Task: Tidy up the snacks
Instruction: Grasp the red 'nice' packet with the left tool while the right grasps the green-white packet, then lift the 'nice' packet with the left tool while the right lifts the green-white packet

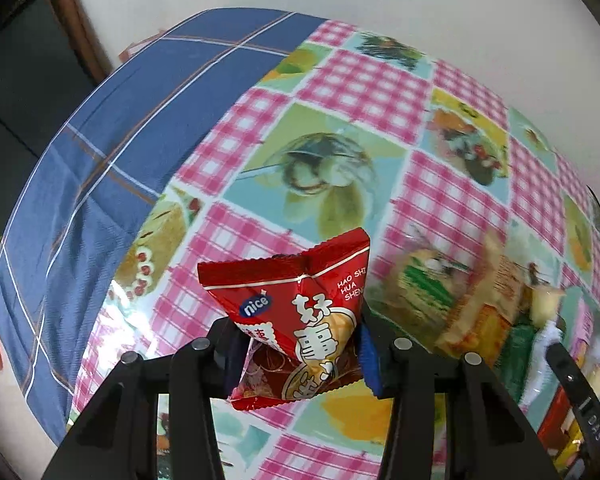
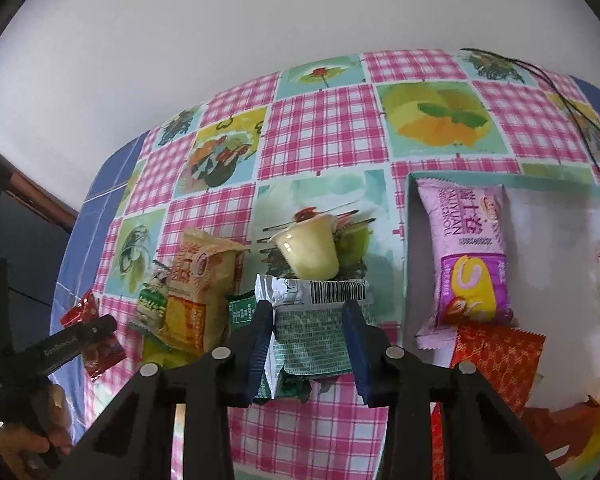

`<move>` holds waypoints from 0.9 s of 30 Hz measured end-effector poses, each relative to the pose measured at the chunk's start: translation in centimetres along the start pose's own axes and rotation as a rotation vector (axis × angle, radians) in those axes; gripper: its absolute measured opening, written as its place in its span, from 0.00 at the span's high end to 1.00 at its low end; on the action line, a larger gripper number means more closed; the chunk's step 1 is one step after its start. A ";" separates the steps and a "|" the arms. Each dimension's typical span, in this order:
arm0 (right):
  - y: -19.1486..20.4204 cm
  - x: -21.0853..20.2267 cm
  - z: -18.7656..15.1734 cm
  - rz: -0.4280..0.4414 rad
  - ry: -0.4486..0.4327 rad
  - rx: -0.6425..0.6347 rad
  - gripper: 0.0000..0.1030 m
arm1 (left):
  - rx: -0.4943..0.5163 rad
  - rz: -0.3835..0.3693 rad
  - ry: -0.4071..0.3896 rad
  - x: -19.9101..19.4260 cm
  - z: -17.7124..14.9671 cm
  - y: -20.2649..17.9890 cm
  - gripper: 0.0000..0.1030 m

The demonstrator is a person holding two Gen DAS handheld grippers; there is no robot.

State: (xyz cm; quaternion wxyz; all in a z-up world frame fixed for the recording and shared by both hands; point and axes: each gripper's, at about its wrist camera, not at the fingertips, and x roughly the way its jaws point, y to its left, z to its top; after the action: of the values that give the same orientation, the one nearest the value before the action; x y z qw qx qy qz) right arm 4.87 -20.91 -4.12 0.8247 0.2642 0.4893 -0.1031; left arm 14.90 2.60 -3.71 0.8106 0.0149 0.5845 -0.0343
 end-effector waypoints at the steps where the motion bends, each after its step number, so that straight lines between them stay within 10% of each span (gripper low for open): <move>1: 0.1 0.0 0.0 0.007 0.005 0.002 0.63 | 0.009 -0.003 -0.002 -0.2 -0.1 -0.4 0.53; 13: 1.4 -0.4 0.1 0.054 0.016 -0.028 0.60 | 0.059 -0.081 0.025 -0.4 -1.0 -2.9 0.53; 27: -0.6 1.4 -0.1 0.044 0.063 0.051 0.32 | 0.076 -0.096 0.038 0.0 -0.9 -3.5 0.53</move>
State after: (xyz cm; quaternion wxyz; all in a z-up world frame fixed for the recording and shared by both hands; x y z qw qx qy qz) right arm 5.26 -21.28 -5.54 0.8040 0.2989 0.5063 -0.0890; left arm 13.76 -0.85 -4.00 0.7957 0.0183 0.5979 -0.0950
